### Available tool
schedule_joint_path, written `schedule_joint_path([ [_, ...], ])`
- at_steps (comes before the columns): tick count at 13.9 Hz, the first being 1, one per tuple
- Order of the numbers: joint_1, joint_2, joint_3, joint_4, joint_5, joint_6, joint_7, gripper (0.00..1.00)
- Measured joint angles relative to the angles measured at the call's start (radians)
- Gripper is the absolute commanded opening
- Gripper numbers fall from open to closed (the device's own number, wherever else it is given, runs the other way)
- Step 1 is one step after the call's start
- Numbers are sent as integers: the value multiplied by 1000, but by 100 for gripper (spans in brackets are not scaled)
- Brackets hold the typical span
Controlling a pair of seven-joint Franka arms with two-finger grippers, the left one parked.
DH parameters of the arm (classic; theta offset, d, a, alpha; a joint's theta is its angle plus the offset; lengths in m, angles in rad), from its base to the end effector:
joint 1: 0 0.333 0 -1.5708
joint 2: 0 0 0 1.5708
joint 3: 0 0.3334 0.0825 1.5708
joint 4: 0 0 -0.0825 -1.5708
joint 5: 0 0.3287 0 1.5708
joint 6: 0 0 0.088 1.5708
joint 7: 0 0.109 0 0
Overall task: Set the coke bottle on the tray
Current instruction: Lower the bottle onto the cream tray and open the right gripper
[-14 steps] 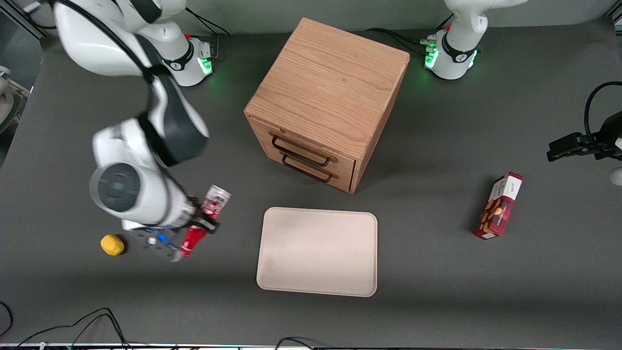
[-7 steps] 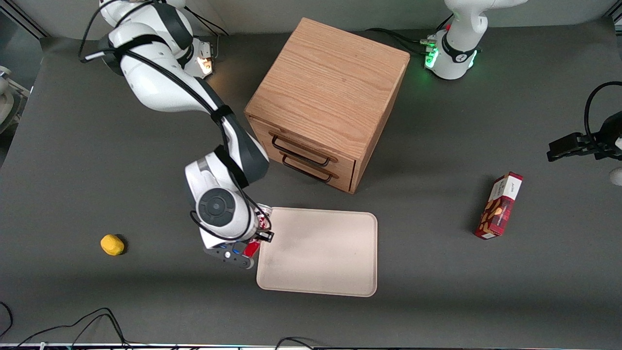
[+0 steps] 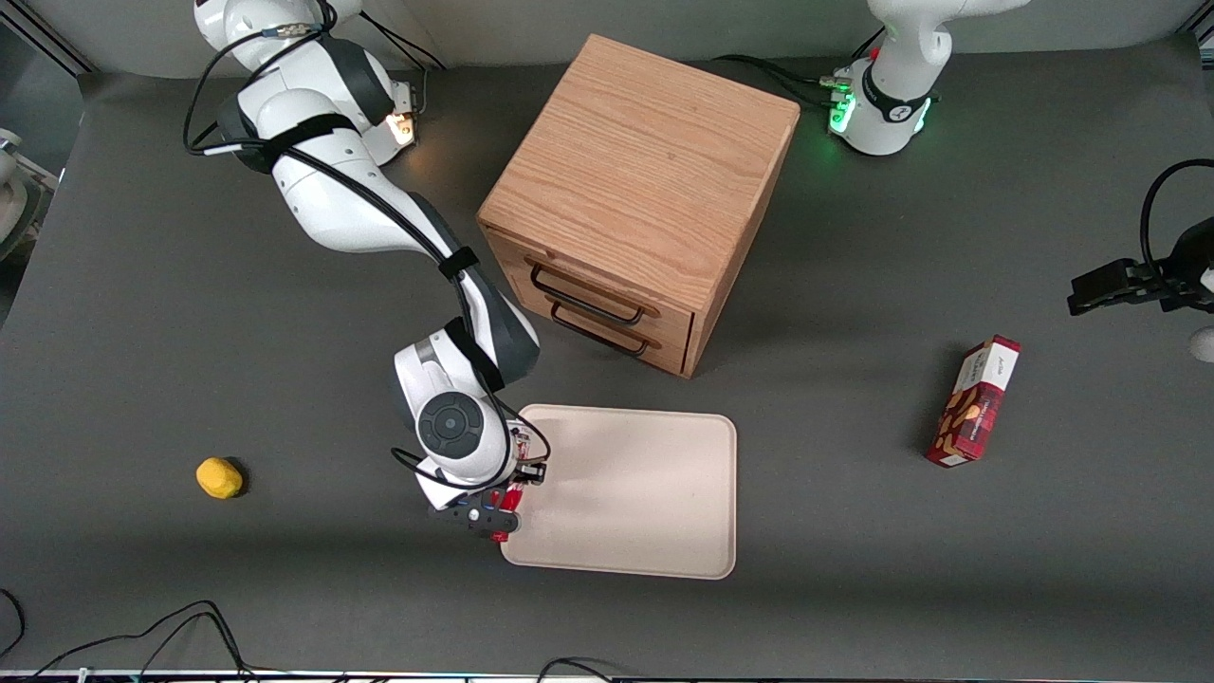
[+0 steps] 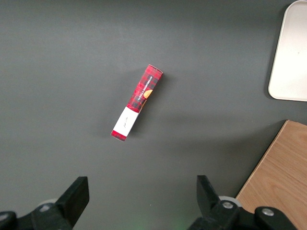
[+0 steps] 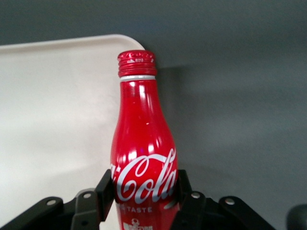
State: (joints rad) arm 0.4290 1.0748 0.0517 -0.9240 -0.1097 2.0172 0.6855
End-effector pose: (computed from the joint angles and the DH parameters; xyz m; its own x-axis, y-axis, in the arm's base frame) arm 0.6808 0.3287 0.2509 0.9817 -0.1839 0.0489 -0.1855 -0.9822 0.0302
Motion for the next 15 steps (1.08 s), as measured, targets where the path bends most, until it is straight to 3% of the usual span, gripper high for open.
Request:
schedule_joint_path([
  [3, 7, 11, -6, 1, 0, 40, 0, 0],
  [4, 8, 15, -6, 1, 0, 49, 0, 14],
  [5, 10, 21, -7, 1, 0, 54, 0, 58],
  [6, 11, 26, -7, 2, 0, 59, 0, 84],
  [7, 12, 31, -7, 3, 0, 62, 0, 100],
  [15, 13, 33, -8, 13, 0, 73, 0, 100],
])
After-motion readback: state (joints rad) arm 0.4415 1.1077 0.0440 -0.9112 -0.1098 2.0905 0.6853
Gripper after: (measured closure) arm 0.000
